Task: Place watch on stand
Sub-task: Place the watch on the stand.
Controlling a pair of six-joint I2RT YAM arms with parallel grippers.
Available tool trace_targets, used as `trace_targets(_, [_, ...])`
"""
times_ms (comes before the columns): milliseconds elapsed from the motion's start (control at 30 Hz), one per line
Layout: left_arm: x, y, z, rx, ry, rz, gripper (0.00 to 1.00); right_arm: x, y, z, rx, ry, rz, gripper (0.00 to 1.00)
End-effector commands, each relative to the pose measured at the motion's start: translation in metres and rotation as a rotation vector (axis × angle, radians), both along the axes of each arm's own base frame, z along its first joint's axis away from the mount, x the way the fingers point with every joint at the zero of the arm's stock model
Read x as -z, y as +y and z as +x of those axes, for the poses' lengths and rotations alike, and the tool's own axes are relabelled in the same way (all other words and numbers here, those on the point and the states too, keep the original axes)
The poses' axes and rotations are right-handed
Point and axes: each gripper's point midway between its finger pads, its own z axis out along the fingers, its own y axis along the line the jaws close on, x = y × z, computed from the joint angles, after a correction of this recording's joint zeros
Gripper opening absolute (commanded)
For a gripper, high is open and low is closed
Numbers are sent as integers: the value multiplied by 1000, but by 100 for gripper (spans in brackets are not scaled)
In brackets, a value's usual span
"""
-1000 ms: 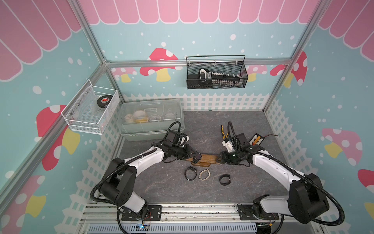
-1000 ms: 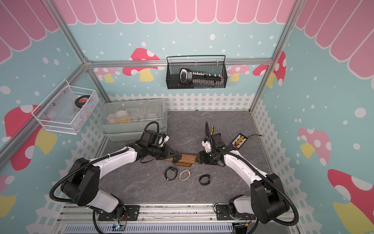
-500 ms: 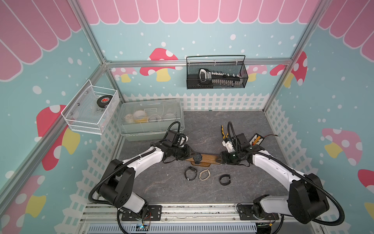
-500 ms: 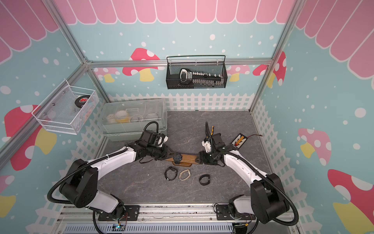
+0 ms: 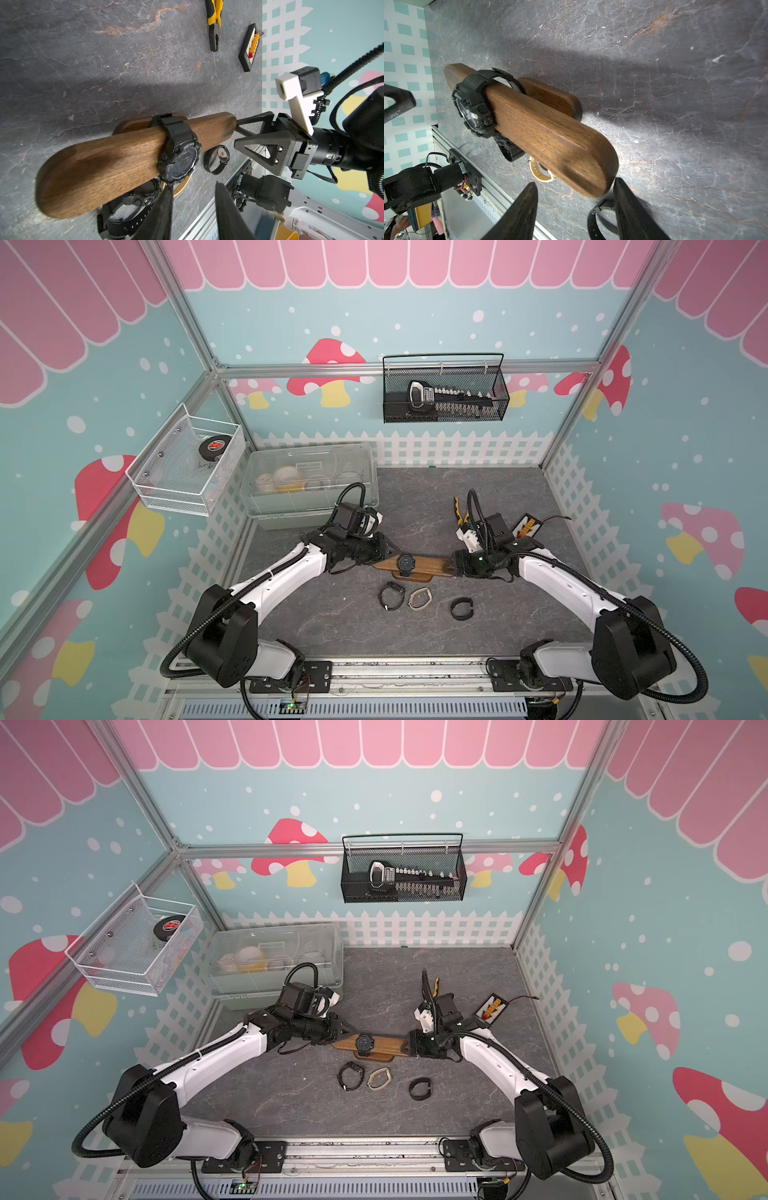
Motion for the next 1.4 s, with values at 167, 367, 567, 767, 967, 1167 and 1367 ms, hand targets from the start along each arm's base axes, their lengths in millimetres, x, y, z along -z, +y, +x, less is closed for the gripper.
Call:
trace_targets(167, [-10,6,-12,9,-25,18,32,-2,-5,-10,2,-4,-9,58])
trace_targets(367, [-11,8,-26,18,-45,61,33,1,-13,-16,22,-7,-34,59])
trace_targets(567, [-10,-1,-36,48,-64,87,33,11,-25,-27,46,7,-82,59])
trace_targets(767, [-6,-25,-48,118,-73,117,33,21,-36,-36,65,21,-123,59])
trace_targets(967, [2,-64,-65,224,-70,151,33,23,-47,-39,100,5,-170,58])
trace_targets(1167, [9,-102,-79,319,-60,163,31,25,-53,-42,106,-1,-192,57])
trace_targets(1367, [13,-120,-83,352,-54,166,31,34,-59,-53,90,30,-224,57])
